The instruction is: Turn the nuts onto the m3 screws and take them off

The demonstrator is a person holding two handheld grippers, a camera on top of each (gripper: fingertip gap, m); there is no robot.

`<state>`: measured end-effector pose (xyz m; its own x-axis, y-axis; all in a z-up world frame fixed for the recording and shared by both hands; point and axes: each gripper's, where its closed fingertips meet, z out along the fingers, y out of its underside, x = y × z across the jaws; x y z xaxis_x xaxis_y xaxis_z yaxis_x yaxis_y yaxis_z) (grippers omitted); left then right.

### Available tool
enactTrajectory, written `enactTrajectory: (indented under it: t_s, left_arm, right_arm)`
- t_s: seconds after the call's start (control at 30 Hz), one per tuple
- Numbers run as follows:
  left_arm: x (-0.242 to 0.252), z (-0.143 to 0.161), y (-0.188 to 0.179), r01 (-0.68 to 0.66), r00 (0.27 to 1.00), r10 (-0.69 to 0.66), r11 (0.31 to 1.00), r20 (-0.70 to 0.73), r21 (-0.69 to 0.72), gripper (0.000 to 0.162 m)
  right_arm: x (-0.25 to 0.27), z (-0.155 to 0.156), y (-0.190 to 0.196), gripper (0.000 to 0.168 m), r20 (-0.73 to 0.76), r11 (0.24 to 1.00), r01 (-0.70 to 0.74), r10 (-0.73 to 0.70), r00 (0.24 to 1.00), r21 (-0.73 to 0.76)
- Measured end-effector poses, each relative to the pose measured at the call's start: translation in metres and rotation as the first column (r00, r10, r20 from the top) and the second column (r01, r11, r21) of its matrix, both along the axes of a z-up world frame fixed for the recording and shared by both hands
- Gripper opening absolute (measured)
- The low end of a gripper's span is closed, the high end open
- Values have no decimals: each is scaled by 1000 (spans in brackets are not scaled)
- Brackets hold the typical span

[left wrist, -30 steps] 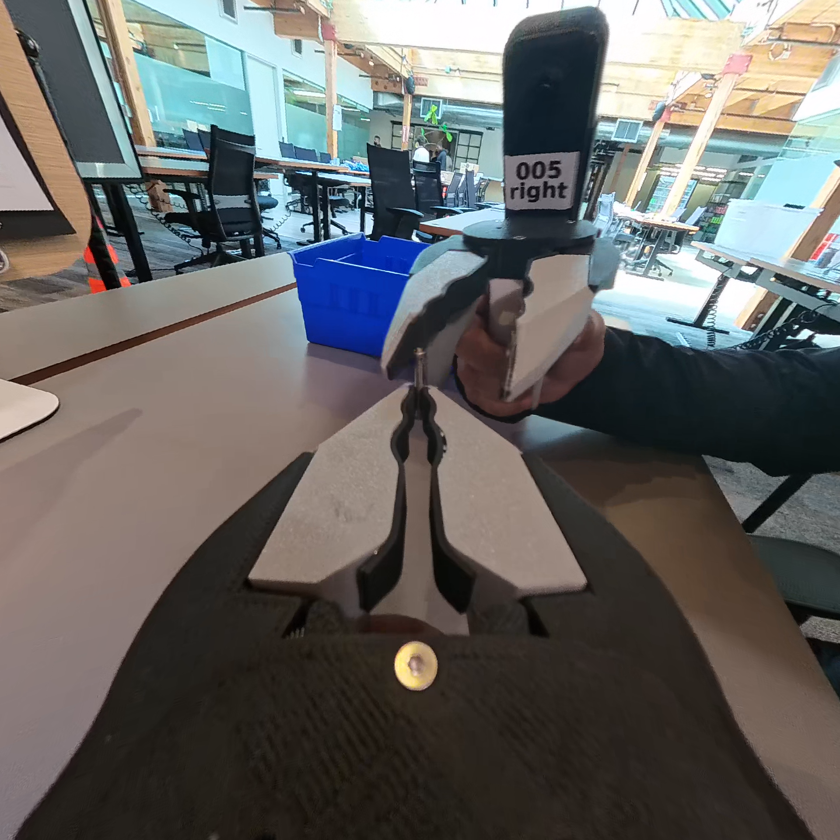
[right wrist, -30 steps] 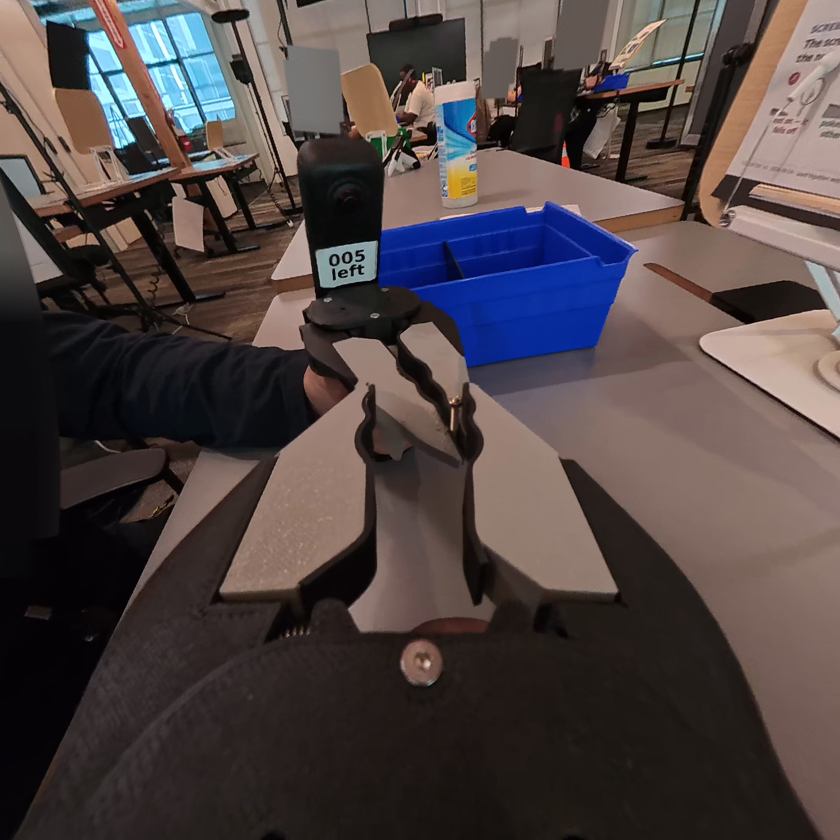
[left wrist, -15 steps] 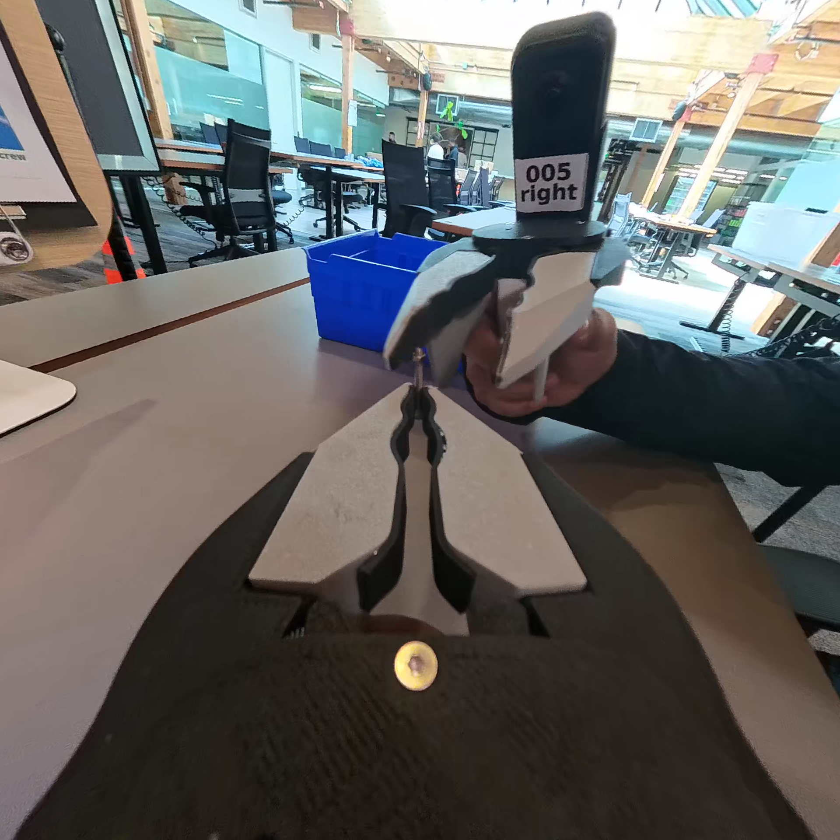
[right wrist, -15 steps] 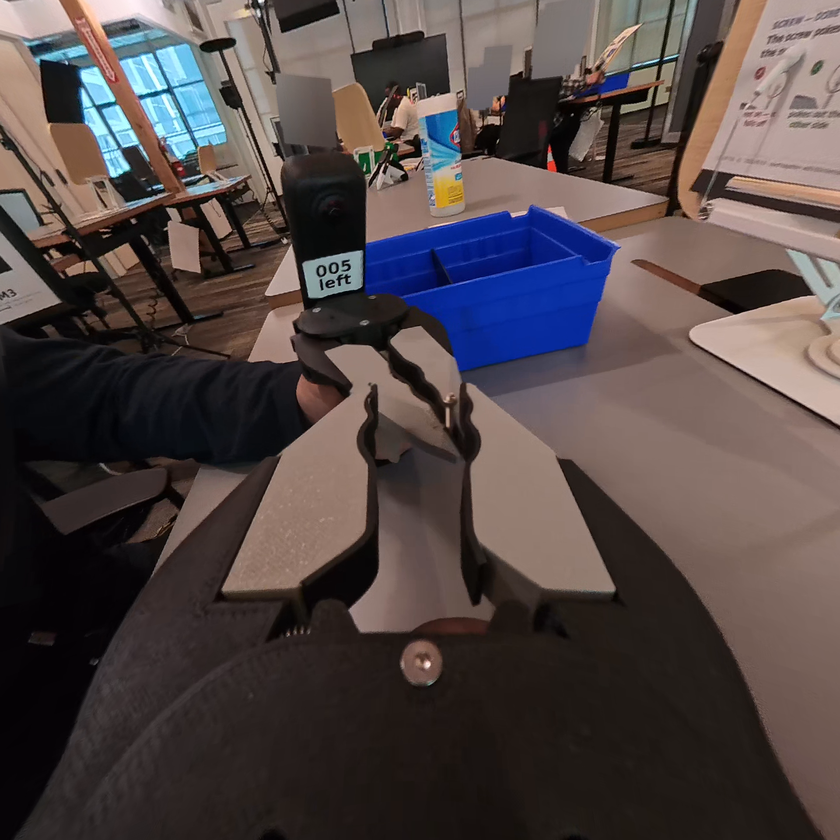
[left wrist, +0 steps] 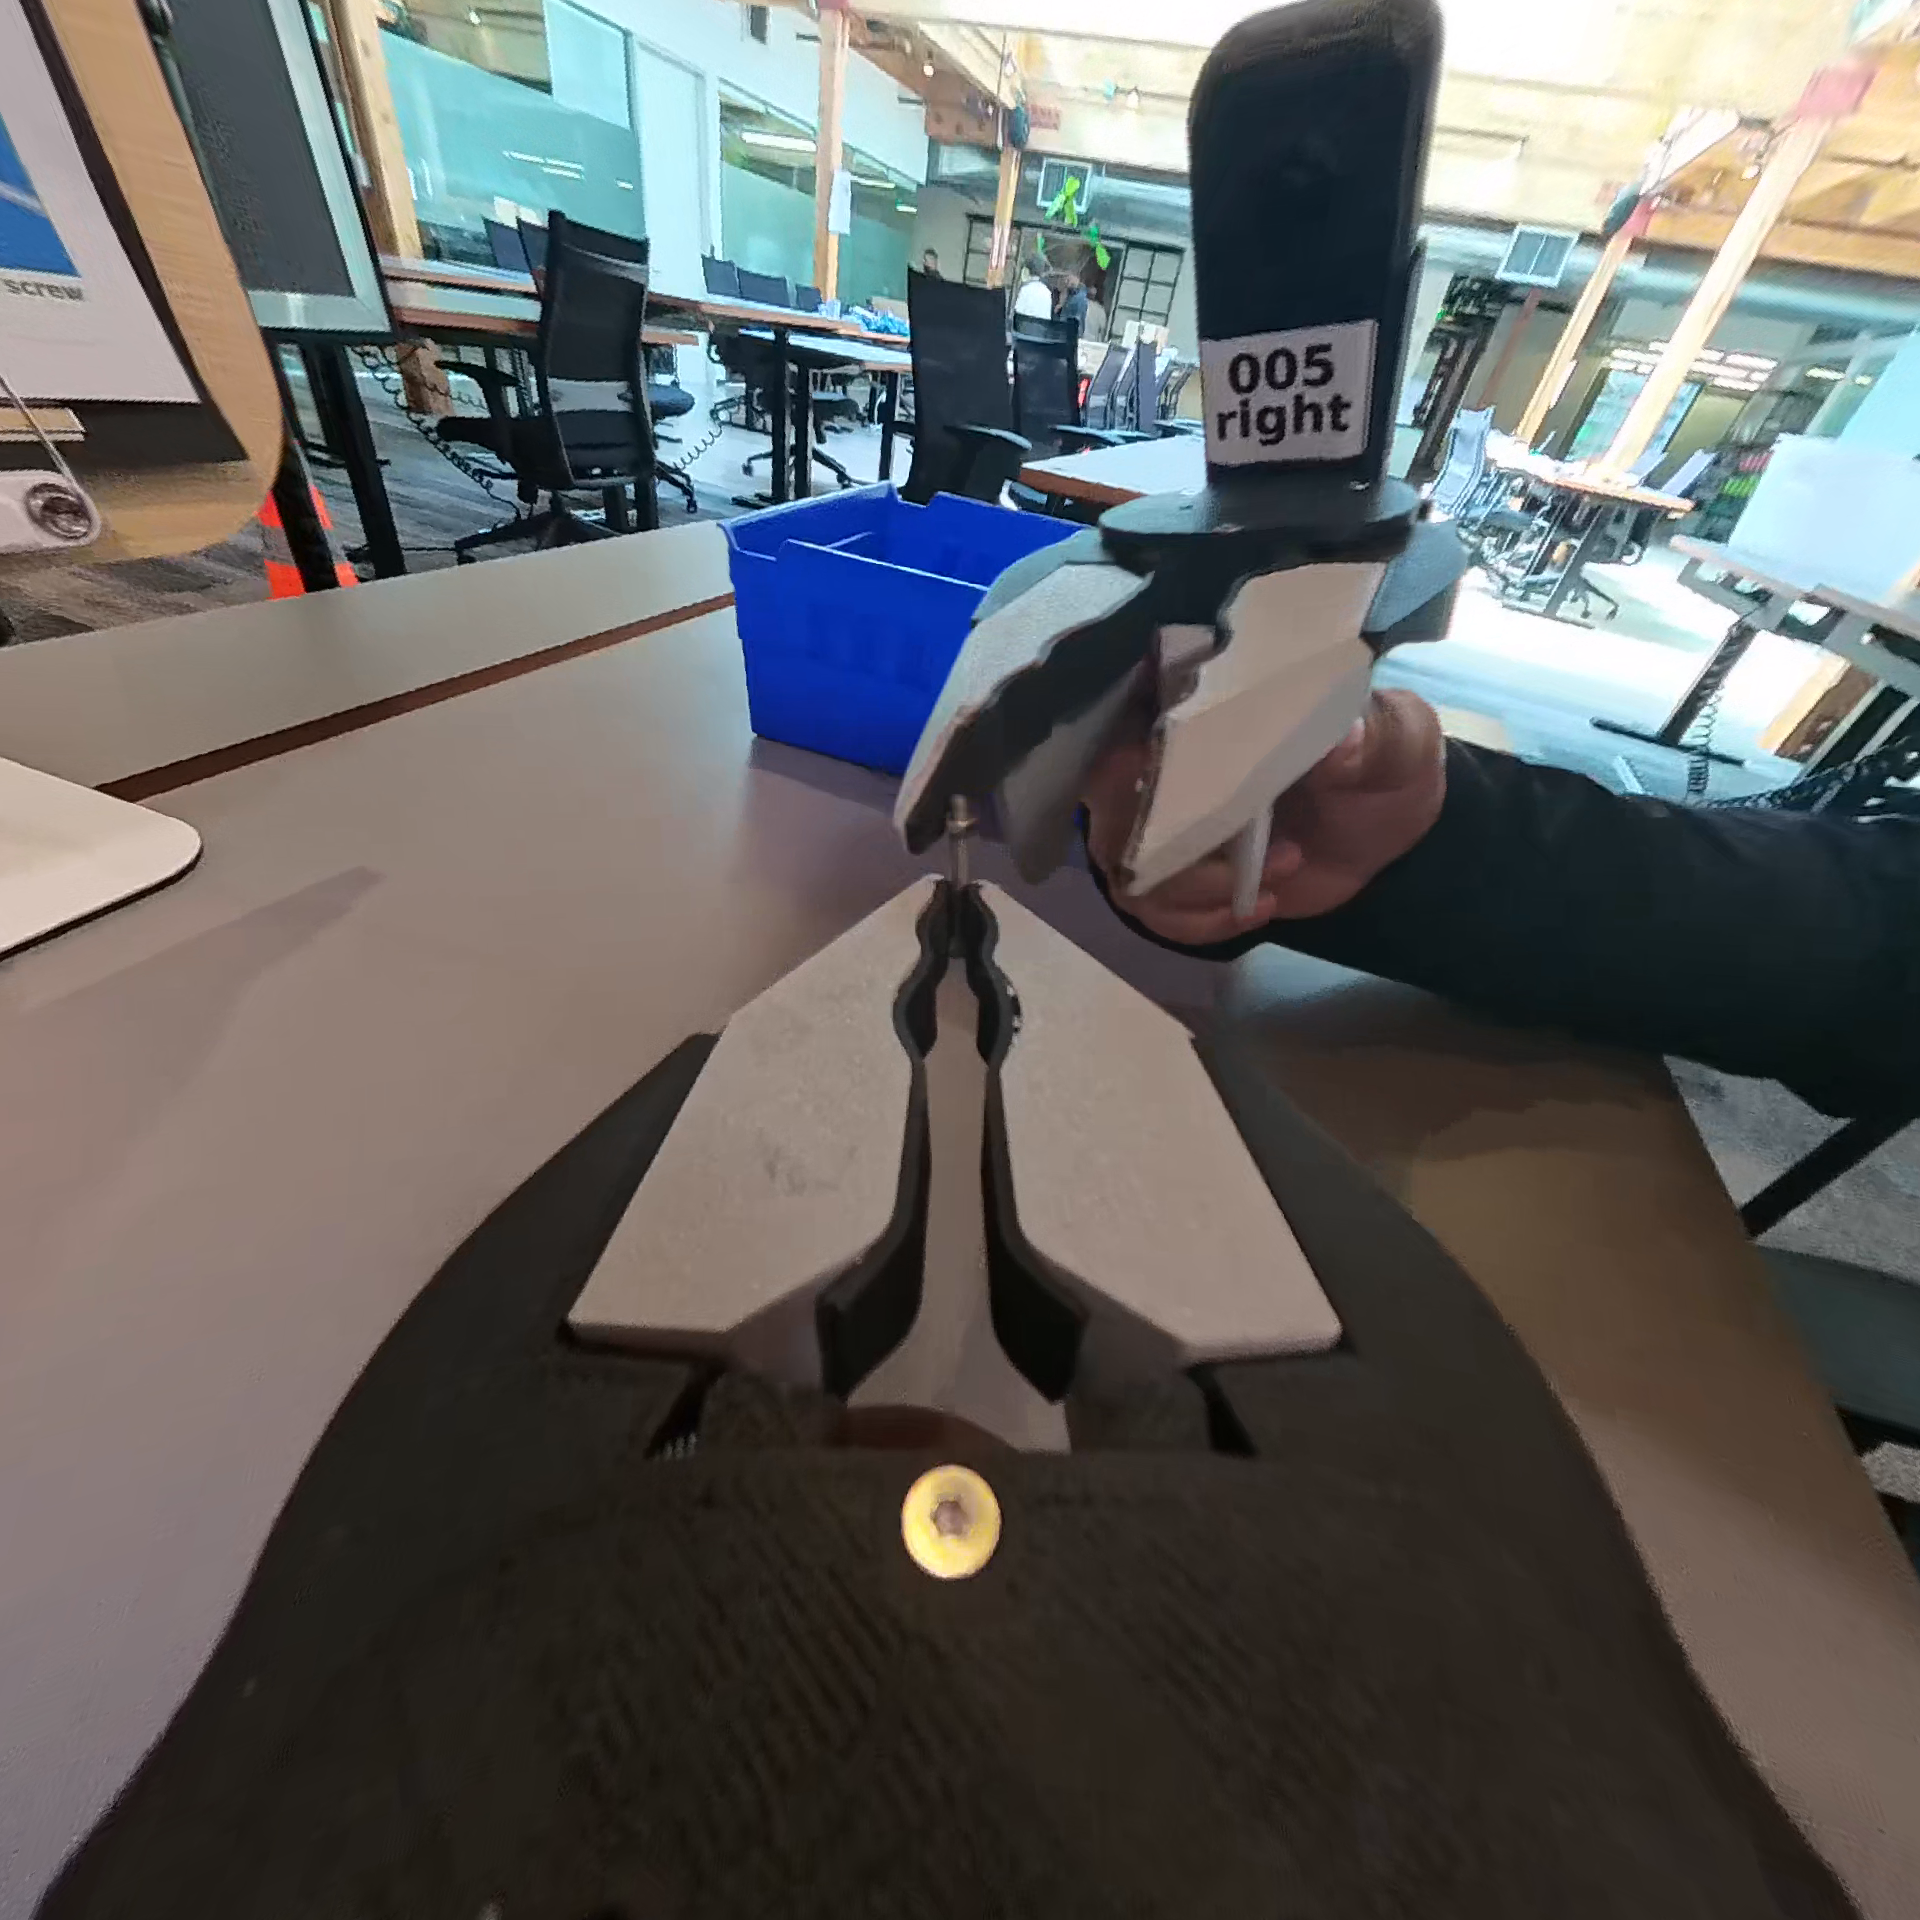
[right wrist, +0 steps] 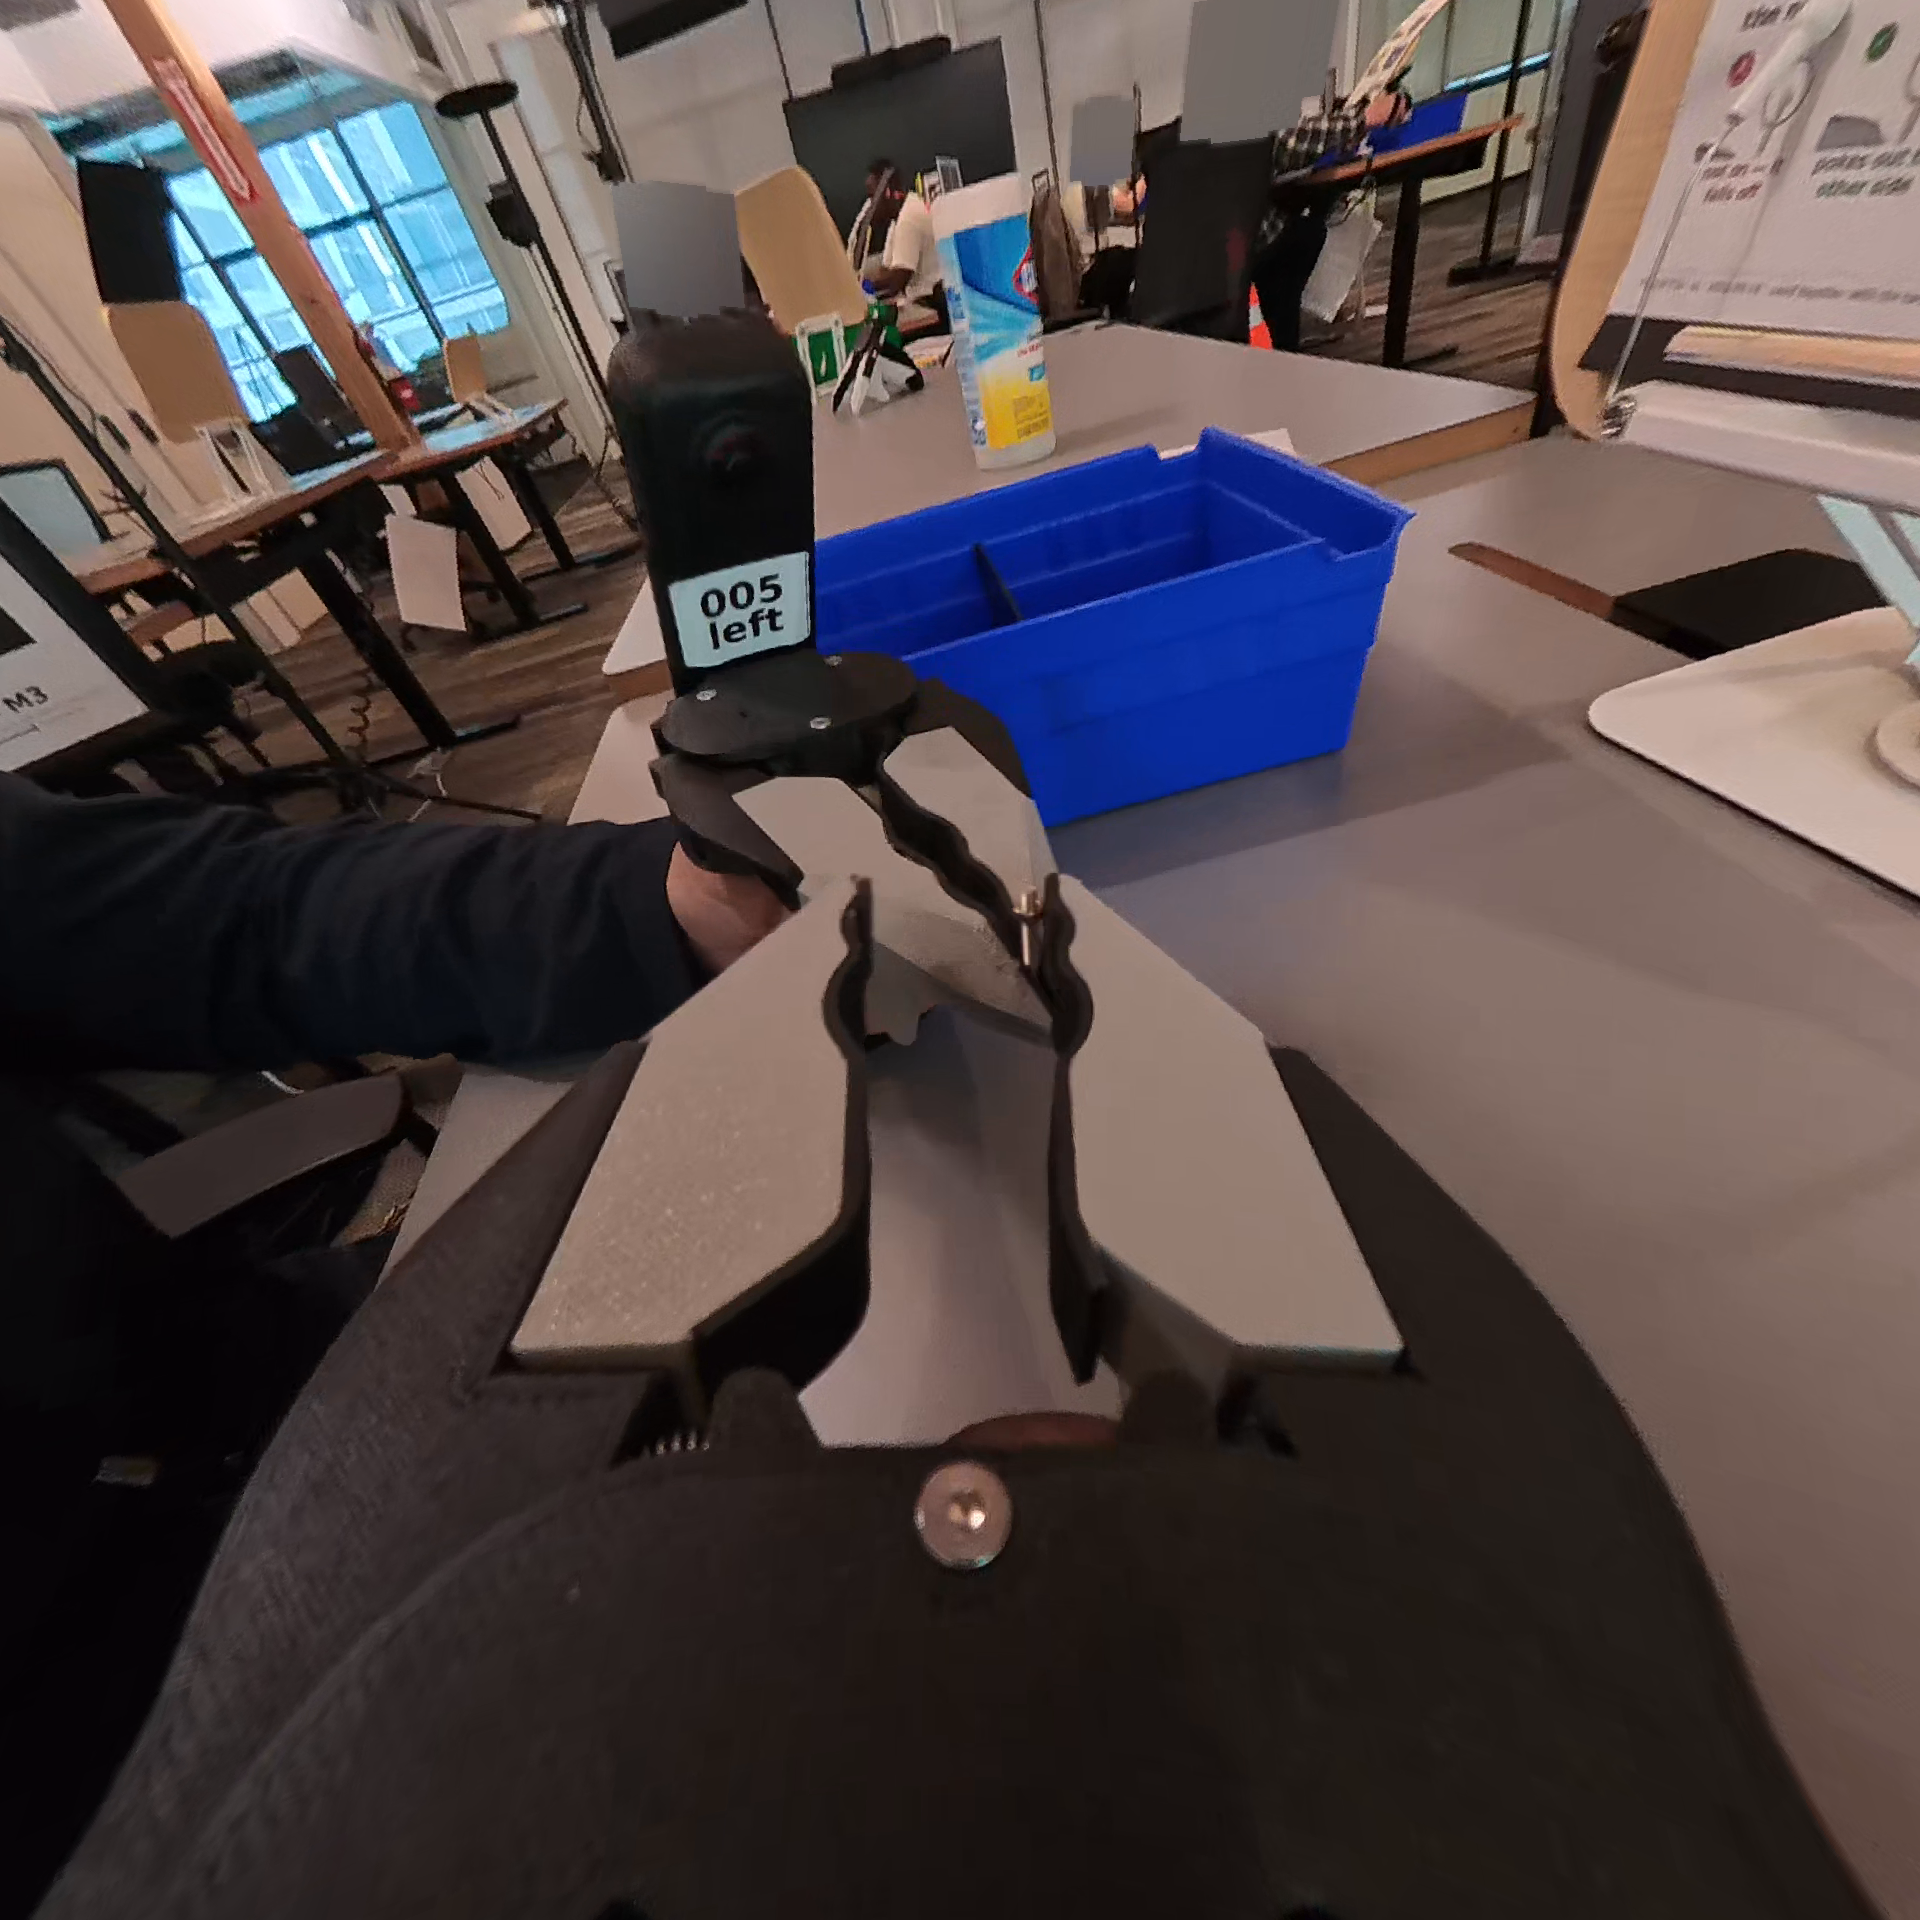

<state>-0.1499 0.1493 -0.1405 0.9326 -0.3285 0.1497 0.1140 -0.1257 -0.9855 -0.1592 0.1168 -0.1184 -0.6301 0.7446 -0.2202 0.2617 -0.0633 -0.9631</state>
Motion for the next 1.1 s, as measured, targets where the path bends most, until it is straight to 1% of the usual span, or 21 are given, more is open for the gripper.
enactTrajectory:
  t_s: [0.03,0.07,0.13,0.2,0.27,0.33,0.4,0.43,0.47,0.53,0.57,0.6,0.67,0.73,0.8,0.83,0.9,0.93,0.97,1.03,1.1]
  left_arm:
    - [-1,0,0,-4,1000,4,1000,-4,1,0]
    - [-5,1,-1,-21,1000,21,1000,-1,5,0]
    - [-17,4,-2,-56,998,55,998,38,9,0]
    - [-21,8,-4,-49,996,48,999,74,17,0]
    - [-18,8,-4,-40,997,39,999,67,20,0]
    - [-9,5,-3,-16,999,16,1000,41,8,0]
    - [0,0,-1,3,1000,-3,1000,14,-8,0]
    - [0,-1,0,1,1000,-1,1000,9,-12,0]
    - [-1,-1,1,-7,1000,7,1000,10,-12,0]
    - [-10,2,0,-42,999,42,999,24,-1,0]
    - [-19,3,0,-82,996,82,997,35,-2,0]
    - [-25,3,-1,-99,994,99,995,47,-6,0]
    - [-27,2,-2,-95,993,95,995,68,-12,0]
    - [-22,1,-1,-78,995,79,997,63,-14,0]
    - [-15,-3,1,-54,997,55,998,45,-29,0]
    - [-11,-4,2,-40,998,41,999,40,-35,0]
    - [-5,-5,2,-16,999,18,999,42,-32,0]
    - [-3,-4,2,-11,999,12,1000,46,-28,0]
    - [-2,-5,2,-5,999,7,1000,46,-31,0]
    - [-1,-5,2,5,998,-2,999,67,-37,0]
    - [-2,-6,4,-5,997,9,999,79,-44,0]
  right_arm:
    - [1,0,0,33,0,1000,-1,1,1000,7]
    - [2,0,3,31,-4,1000,4,-4,1000,16]
    - [10,8,2,0,-25,999,-50,50,998,-14]
    - [7,13,10,12,-32,998,-16,14,999,-57]
    - [1,11,16,25,-22,998,29,-30,999,-63]
    - [-4,6,17,30,-5,996,61,-62,998,-60]
    - [-6,1,13,31,11,997,53,-52,999,-51]
    - [-5,0,9,31,17,998,38,-37,999,-44]
    - [-3,-2,5,25,27,999,14,-13,1000,-34]
    - [1,-4,2,29,33,1000,-11,11,999,-6]
    - [7,0,-1,6,14,999,-52,52,999,-6]
    - [10,5,-2,5,-4,998,-67,67,998,-22]
    - [7,10,5,12,-15,998,-29,29,999,-46]
    - [-1,5,13,22,4,998,34,-34,999,-47]
    - [-8,-5,18,26,35,996,84,-83,996,-24]
    - [-9,-8,17,27,42,996,83,-82,996,-22]
    - [-10,-10,13,22,51,997,72,-71,996,-24]
    - [-9,-12,11,12,54,998,62,-61,997,-18]
    - [-10,-12,11,7,54,997,69,-69,996,-14]
    - [-10,-13,13,2,56,997,73,-73,996,-6]
    - [-11,-14,16,2,67,996,87,-86,994,-17]
